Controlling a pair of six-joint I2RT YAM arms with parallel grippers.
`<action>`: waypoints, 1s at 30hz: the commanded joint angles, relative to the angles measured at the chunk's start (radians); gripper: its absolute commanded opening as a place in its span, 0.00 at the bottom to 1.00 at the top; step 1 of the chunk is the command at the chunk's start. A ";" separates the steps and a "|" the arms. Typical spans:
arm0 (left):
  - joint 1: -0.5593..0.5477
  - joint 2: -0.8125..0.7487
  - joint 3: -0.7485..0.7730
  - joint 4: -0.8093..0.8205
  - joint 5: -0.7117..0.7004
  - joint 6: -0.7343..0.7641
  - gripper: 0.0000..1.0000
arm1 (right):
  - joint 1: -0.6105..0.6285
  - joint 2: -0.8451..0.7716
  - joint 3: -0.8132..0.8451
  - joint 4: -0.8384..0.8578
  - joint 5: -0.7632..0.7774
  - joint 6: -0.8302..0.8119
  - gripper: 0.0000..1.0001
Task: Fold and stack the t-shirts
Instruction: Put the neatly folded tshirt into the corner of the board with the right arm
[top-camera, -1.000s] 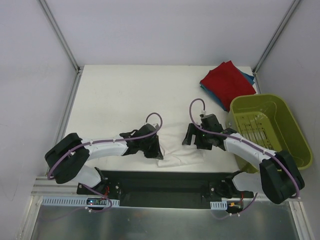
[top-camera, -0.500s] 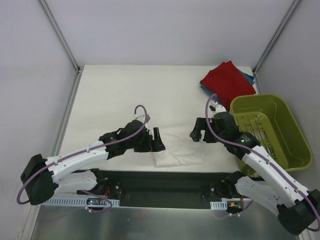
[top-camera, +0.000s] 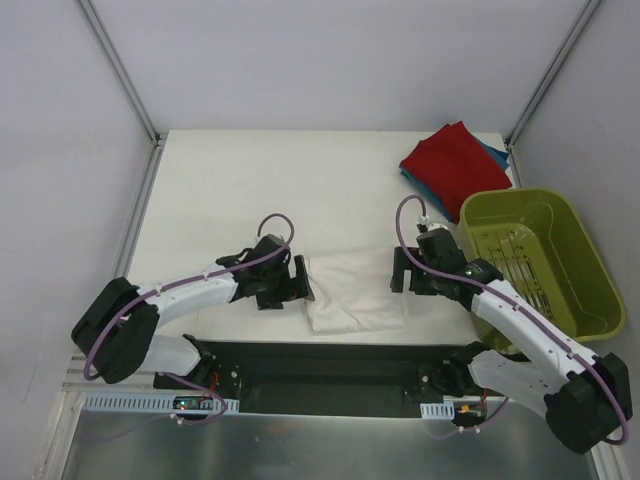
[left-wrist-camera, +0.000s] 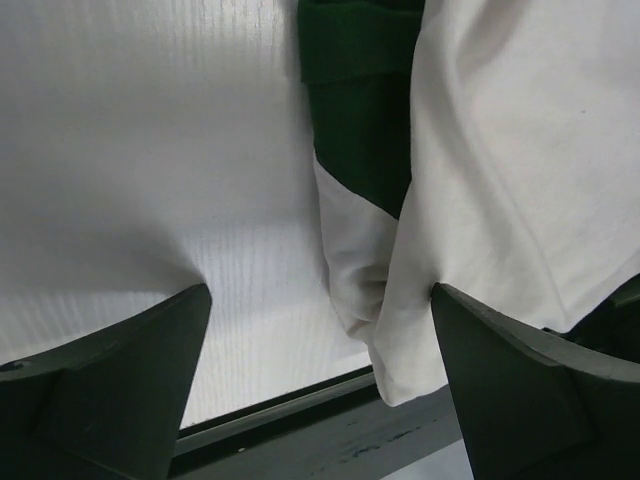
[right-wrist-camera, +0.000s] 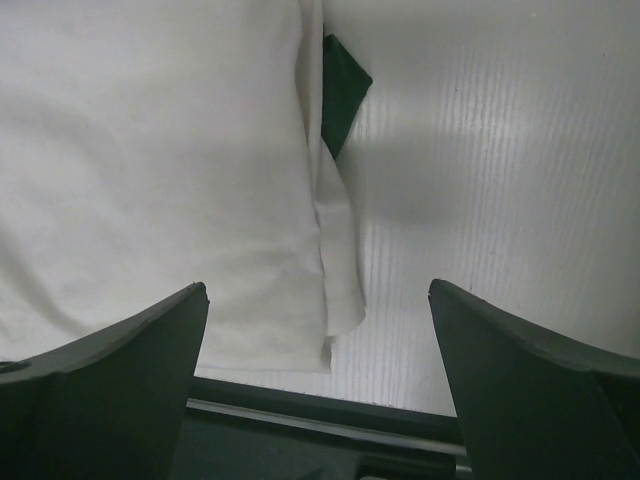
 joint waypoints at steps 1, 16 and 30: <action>0.016 0.095 0.058 0.106 0.090 -0.023 0.89 | -0.052 0.093 -0.017 0.092 -0.113 -0.025 0.97; 0.065 0.317 0.130 0.152 0.168 0.020 0.06 | -0.133 0.357 -0.045 0.277 -0.401 -0.040 0.97; 0.067 0.349 0.163 0.155 0.141 0.041 0.08 | -0.081 0.520 -0.031 0.340 -0.454 -0.017 0.55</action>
